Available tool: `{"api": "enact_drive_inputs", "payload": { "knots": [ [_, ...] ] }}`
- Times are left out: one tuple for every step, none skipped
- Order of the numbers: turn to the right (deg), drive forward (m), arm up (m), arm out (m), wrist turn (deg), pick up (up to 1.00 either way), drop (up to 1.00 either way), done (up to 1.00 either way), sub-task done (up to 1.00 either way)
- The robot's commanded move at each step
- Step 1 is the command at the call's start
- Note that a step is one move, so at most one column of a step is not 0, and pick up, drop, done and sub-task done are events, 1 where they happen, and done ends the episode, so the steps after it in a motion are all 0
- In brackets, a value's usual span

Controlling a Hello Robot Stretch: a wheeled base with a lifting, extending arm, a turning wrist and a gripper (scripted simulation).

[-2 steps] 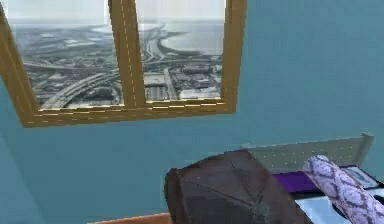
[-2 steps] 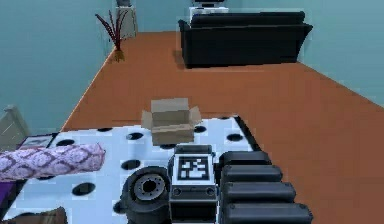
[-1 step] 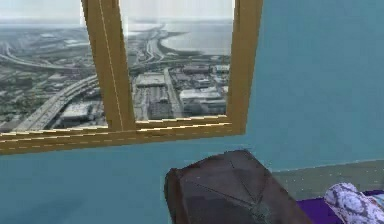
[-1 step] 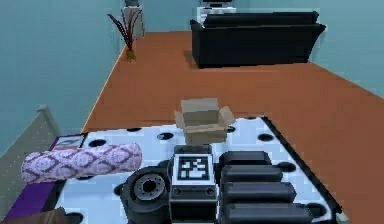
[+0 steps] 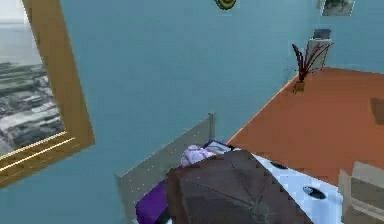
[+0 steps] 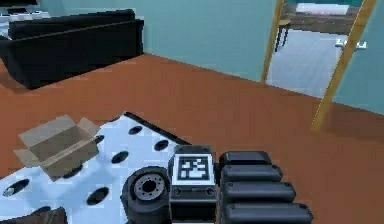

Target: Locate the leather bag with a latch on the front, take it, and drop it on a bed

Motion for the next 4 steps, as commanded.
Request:
{"api": "enact_drive_inputs", "payload": {
  "knots": [
    [30.0,0.0,0.0,0.0,0.0,0.0,0.0,0.0,0.0],
    [-45.0,0.0,0.0,0.0,0.0,0.0,0.0,0.0,0.0],
    [-24.0,0.0,0.0,0.0,0.0,0.0,0.0,0.0,0.0],
    [0.0,0.0,0.0,0.48,0.0,0.0,0.0,0.0,0.0]
  ]
}}
